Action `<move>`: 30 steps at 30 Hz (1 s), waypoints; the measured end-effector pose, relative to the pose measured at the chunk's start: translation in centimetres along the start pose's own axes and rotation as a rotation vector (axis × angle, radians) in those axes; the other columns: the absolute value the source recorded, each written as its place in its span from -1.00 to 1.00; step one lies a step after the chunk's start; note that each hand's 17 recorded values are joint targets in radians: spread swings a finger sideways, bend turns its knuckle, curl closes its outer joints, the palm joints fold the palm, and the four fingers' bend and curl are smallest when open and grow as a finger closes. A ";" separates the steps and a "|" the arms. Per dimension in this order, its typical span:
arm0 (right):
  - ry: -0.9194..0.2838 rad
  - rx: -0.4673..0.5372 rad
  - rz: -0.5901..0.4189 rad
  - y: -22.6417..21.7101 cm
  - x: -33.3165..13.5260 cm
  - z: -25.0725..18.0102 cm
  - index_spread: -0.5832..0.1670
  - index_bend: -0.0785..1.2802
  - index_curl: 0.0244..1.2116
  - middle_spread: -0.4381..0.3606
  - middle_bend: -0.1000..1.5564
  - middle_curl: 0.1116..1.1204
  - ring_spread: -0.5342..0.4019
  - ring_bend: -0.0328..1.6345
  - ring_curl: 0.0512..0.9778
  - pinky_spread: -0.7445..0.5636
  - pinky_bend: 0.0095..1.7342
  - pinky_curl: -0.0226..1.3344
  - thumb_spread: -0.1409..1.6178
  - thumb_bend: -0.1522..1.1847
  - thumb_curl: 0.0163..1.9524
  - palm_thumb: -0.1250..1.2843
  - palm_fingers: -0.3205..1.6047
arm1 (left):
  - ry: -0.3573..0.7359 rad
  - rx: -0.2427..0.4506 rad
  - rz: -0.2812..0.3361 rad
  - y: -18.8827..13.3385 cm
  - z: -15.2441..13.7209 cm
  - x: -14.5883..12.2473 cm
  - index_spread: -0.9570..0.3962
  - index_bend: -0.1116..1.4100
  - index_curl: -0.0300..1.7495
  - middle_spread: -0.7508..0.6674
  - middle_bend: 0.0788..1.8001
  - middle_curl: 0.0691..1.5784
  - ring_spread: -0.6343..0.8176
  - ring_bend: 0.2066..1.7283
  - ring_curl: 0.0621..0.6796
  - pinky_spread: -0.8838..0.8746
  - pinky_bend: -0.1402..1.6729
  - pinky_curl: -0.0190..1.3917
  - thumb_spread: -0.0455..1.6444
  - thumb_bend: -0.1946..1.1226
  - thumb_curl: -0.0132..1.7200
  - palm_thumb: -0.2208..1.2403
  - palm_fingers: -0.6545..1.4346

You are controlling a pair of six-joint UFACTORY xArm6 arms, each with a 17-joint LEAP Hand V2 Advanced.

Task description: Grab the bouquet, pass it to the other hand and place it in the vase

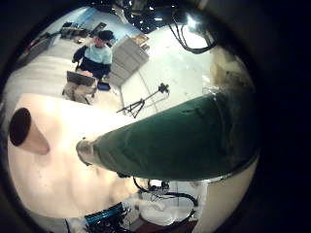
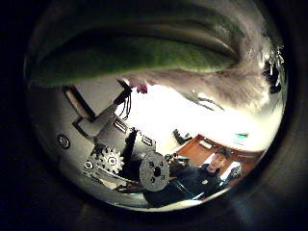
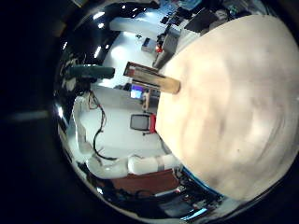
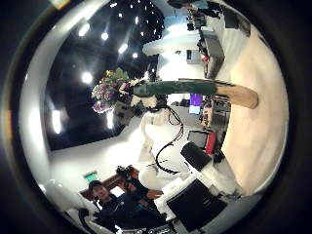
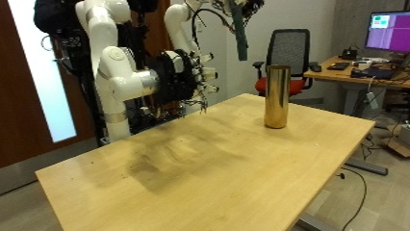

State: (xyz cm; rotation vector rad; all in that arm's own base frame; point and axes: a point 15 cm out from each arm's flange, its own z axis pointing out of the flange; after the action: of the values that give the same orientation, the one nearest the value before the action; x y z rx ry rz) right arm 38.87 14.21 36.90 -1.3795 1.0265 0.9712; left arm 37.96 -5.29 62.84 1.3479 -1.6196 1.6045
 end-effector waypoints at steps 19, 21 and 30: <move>-0.005 -0.033 0.005 0.5 0.2 1.5 -0.25 -0.65 -0.61 0.43 -0.65 -0.64 0.53 -0.45 -0.57 0.67 -0.44 -0.51 0.23 -0.81 -0.54 0.30 -0.66 | -0.066 0.175 -0.018 -2.3 -8.8 -6.1 -0.60 -0.43 0.76 -0.69 0.17 0.28 -0.69 0.57 0.70 -0.65 0.35 0.05 -0.83 -0.74 0.08 0.86 0.66; -0.005 -0.034 0.005 0.5 0.2 1.6 -0.25 -0.65 -0.61 0.43 -0.65 -0.64 0.53 -0.45 -0.57 0.67 -0.45 -0.51 0.23 -0.81 -0.54 0.30 -0.65 | -0.069 0.178 -0.024 -2.3 -9.0 -6.6 -0.60 -0.43 0.76 -0.69 0.17 0.28 -0.69 0.57 0.70 -0.65 0.35 0.06 -0.83 -0.74 0.08 0.86 0.66; -0.012 -0.046 0.015 0.7 0.6 2.1 -0.25 -0.65 -0.60 0.41 -0.66 -0.63 0.51 -0.44 -0.56 0.67 -0.46 -0.51 0.22 -0.81 -0.53 0.33 -0.64 | -0.073 0.180 -0.042 -2.4 -9.7 -8.4 -0.55 -0.43 0.78 -0.69 0.17 0.28 -0.68 0.57 0.71 -0.66 0.34 0.07 -0.83 -0.74 0.08 0.86 0.66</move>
State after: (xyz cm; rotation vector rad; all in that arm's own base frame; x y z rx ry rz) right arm 38.34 16.24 36.01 -1.4036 1.0122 1.0181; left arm 40.53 6.70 58.43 1.5378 -1.5057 1.7288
